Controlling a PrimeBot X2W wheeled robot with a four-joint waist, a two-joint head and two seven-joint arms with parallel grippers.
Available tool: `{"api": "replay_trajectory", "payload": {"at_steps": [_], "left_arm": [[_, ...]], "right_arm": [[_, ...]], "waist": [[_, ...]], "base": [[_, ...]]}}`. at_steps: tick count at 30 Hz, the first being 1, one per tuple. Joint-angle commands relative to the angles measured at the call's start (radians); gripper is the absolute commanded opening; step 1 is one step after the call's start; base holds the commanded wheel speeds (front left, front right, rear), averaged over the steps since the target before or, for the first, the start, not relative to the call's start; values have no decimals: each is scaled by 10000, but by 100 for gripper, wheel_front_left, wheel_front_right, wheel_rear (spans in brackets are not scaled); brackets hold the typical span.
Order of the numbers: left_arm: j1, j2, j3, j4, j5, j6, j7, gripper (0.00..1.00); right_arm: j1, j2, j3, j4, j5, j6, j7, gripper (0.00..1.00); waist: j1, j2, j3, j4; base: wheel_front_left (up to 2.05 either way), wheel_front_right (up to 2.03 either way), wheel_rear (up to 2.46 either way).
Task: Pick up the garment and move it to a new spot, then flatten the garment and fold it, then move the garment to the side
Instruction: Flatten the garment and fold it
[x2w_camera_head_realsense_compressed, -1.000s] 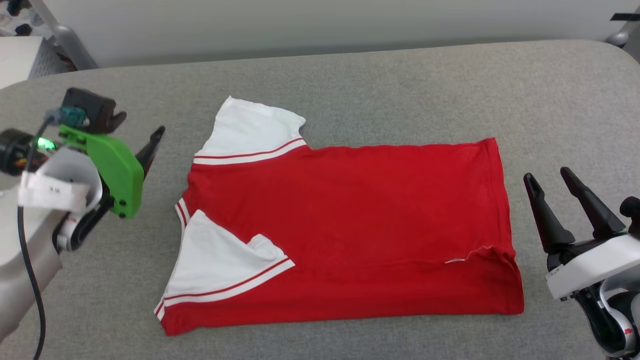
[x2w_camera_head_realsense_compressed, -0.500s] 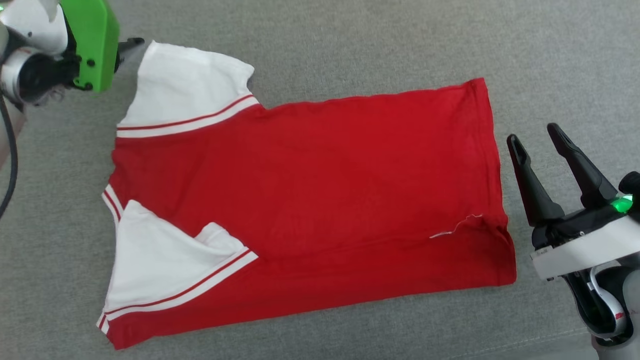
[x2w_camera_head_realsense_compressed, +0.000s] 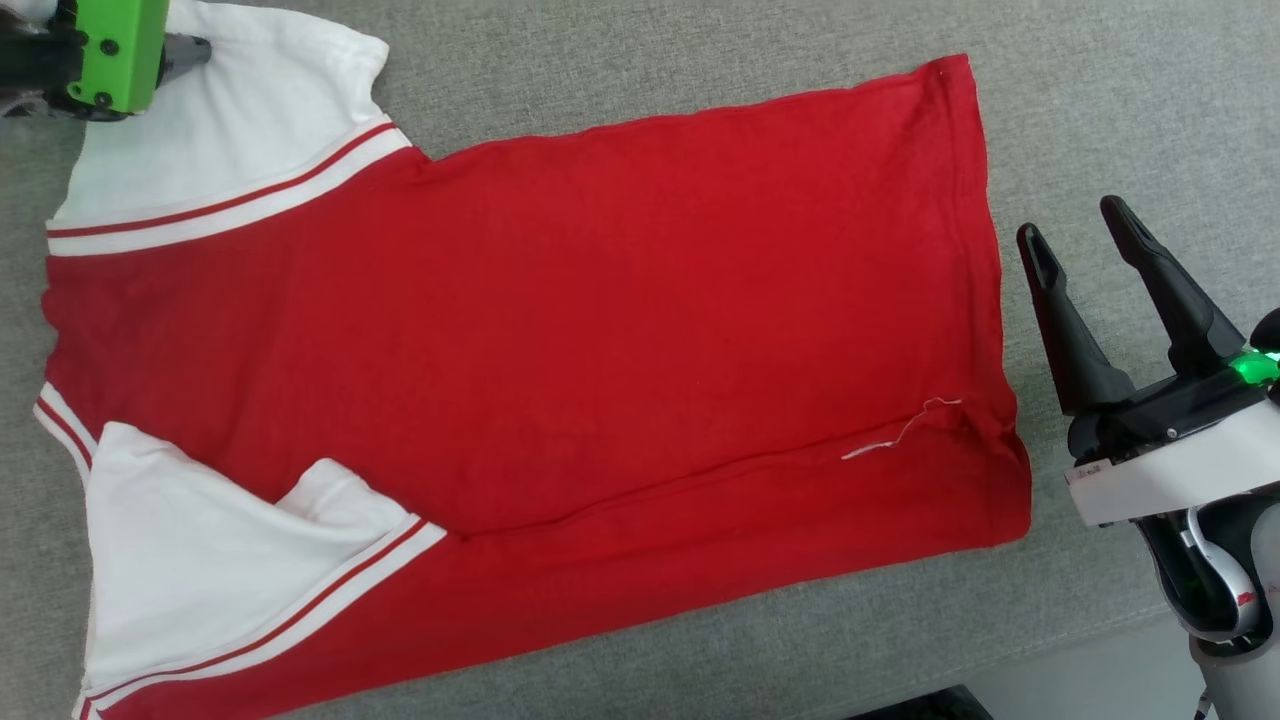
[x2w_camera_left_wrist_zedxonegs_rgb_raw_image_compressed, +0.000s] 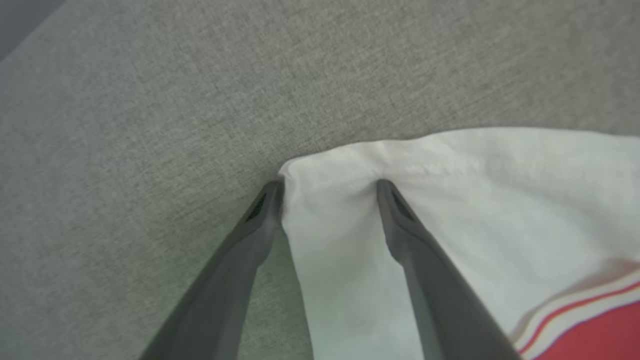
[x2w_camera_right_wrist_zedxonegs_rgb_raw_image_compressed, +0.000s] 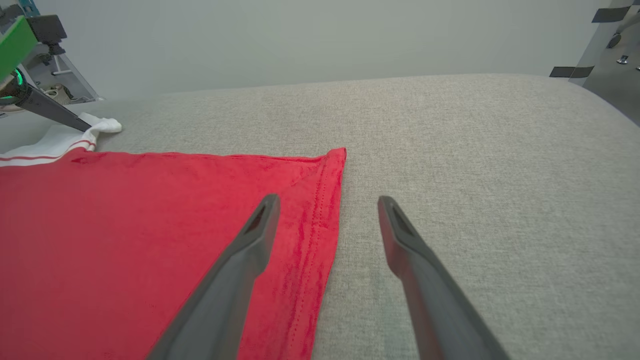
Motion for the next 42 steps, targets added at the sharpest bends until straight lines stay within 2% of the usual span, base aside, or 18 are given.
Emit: {"api": "replay_trajectory", "payload": {"at_steps": [1,2,3,9,15,19,22,26,30,33,34,39,42], "left_arm": [[470,-35,-355,214,155,-66,194,100],[515,-1,-405,210,172,-102,199,12],[566,3,-417,199,139,-128,187,0],[769,-79,-560,-75,206,-283,-312,0],[600,-379,-555,-288,521,-333,-1348,0],[505,-579,-726,-607,765,-388,-1899,0],[521,-644,-841,-950,762,-419,-2168,0],[511,-651,-1087,-1402,857,-438,-2407,0],[534,-781,-1242,-1823,804,-445,-2635,0],[451,-825,-1378,-2093,834,-447,-2724,0],[291,-861,-1501,-2338,883,-448,-2811,0],[84,-952,-1595,-2499,866,-449,-3026,0],[-2,-950,-1651,-2490,850,-449,-3143,0]], "right_arm": [[-178,-47,-56,30,51,-6,-64,100],[-204,-70,-95,32,58,-6,-59,100],[-220,-85,-129,28,65,-6,-53,100],[-363,-341,-453,-140,109,-6,112,100],[-1149,-1477,-639,-286,281,-6,1147,100],[-2203,-2584,-93,-163,989,-6,2603,100],[-3123,-3308,695,207,1806,-6,4312,100],[-4421,-3960,2029,952,2625,-6,6480,100],[-5470,-3983,2966,1964,3427,-6,8275,100],[-6179,-3829,3400,2730,3561,-6,9141,100],[-6848,-3582,3794,3521,3433,-6,9621,100],[-7501,-2991,4400,4509,3324,-6,9724,100],[-7554,-2912,5026,4962,3149,-6,9836,100]], "waist": [[0,-1,261,-156],[0,-1,264,-123],[0,-1,251,-84],[0,-1,-74,296],[0,-1,-661,721],[0,-1,-1007,972],[0,-1,-1194,1175],[0,-1,-1283,1453],[0,-1,-1251,1721],[0,-1,-1136,1878],[0,-1,-947,2044],[0,-1,-692,2263],[0,-1,-587,2326]], "base": [[0,0,0],[0,0,0],[0,0,0],[0,0,0],[0,0,0],[0,0,0],[0,0,0],[0,0,0],[0,0,0],[0,0,0],[0,0,0],[0,0,0],[0,0,0]]}}
